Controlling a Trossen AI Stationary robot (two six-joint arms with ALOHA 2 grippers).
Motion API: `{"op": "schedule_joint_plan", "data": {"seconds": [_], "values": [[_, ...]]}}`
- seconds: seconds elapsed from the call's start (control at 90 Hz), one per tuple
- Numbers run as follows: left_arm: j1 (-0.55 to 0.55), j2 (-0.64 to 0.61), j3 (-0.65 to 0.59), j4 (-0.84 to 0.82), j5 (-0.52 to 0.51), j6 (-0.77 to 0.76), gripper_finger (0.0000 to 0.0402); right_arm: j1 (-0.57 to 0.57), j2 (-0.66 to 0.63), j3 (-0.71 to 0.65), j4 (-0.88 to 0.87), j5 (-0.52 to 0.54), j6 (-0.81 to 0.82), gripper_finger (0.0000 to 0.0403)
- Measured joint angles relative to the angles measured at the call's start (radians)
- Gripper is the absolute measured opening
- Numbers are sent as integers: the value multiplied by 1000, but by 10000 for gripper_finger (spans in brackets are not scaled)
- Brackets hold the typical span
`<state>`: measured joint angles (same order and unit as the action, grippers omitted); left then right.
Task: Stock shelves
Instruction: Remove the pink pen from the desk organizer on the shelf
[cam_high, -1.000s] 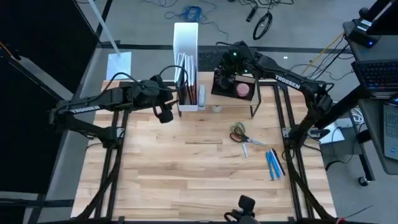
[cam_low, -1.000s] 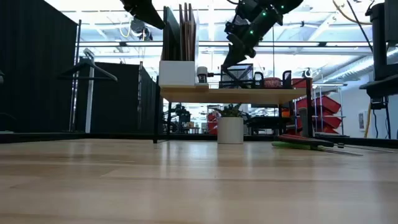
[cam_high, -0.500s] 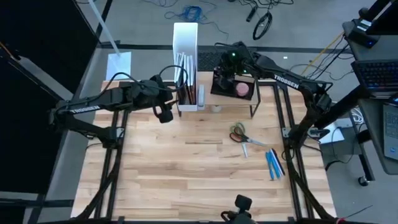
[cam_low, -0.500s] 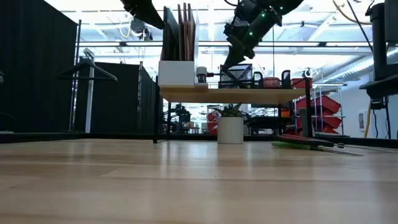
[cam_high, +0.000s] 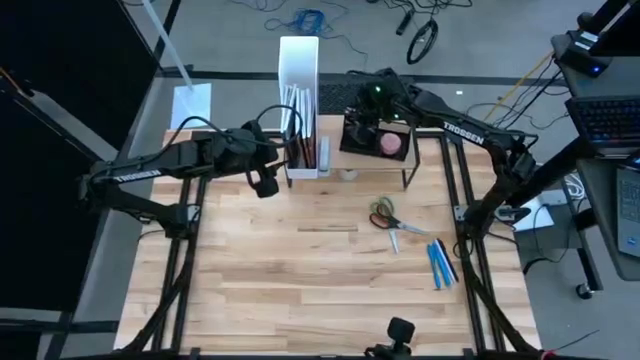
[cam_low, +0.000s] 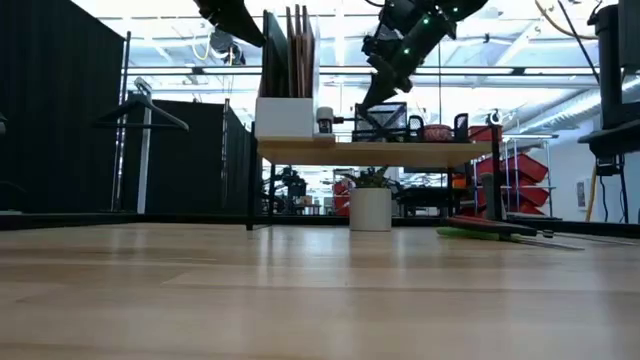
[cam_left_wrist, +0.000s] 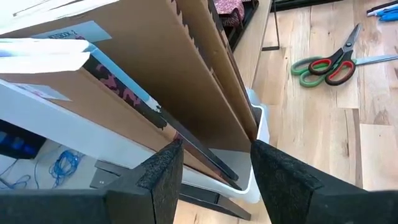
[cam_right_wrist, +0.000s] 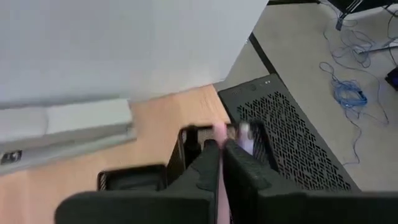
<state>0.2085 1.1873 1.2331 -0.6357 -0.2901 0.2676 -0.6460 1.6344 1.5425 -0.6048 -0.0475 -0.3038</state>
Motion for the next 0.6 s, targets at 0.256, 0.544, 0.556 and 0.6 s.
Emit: {"op": "schedule_joint_plan", "data": {"seconds": [0.256, 0.544, 0.556, 0.6], "values": [[0, 0, 0, 0, 0, 0, 176, 0, -77, 13, -7, 25, -6, 1], [0, 0, 0, 1, 0, 0, 176, 0, -68, 16, 41, 23, 46, 12], [0, 0, 0, 1, 0, 0, 176, 0, -66, 16, 48, 22, 45, 15], [0, 0, 0, 1, 0, 0, 176, 0, -58, 16, 84, 18, 44, 27]]}}
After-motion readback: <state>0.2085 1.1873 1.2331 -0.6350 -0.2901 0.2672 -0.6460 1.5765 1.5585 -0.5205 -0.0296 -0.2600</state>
